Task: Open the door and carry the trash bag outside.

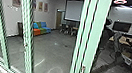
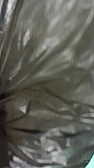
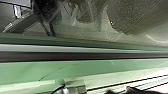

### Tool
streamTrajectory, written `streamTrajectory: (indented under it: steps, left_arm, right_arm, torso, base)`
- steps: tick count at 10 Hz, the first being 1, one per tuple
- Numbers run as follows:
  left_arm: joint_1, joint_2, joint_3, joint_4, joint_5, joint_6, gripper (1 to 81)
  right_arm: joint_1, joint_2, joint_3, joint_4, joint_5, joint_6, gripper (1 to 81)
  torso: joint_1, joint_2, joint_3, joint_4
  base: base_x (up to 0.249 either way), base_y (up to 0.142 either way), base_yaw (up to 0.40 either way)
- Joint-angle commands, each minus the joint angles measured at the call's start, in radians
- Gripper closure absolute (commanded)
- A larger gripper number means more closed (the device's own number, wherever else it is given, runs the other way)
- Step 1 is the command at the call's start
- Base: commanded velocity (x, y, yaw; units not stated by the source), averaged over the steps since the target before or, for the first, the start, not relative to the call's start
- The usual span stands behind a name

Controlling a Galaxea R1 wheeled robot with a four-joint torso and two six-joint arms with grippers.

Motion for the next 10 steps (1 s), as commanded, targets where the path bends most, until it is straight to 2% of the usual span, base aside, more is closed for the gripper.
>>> streamTrajectory:
  steps: [1,5,10]
  left_arm:
    - [-0.059,-0.006,-0.004,-0.007,0.061,0.001,81.1]
    - [-0.059,-0.011,-0.004,-0.007,0.061,0.001,81.1]
    - [-0.061,-0.009,-0.003,-0.007,0.061,0.001,81.1]
  right_arm:
    - [0.03,0.049,-0.013,-0.048,-0.283,-0.03,1.0]
    - [0.062,0.049,-0.017,-0.045,-0.282,-0.029,1.0]
    - [0.085,0.029,-0.011,-0.039,-0.282,-0.029,1.0]
  torso:
    - [0.0,0.0,0.0,0.0]
    - [-0.001,0.0,0.0,0.0]
    - [-0.004,-0.002,-0.123,-0.001]
  base:
    - [0.0,0.0,0.0]
    - [0.0,0.0,0.0]
    - [0.0,0.0,0.0]
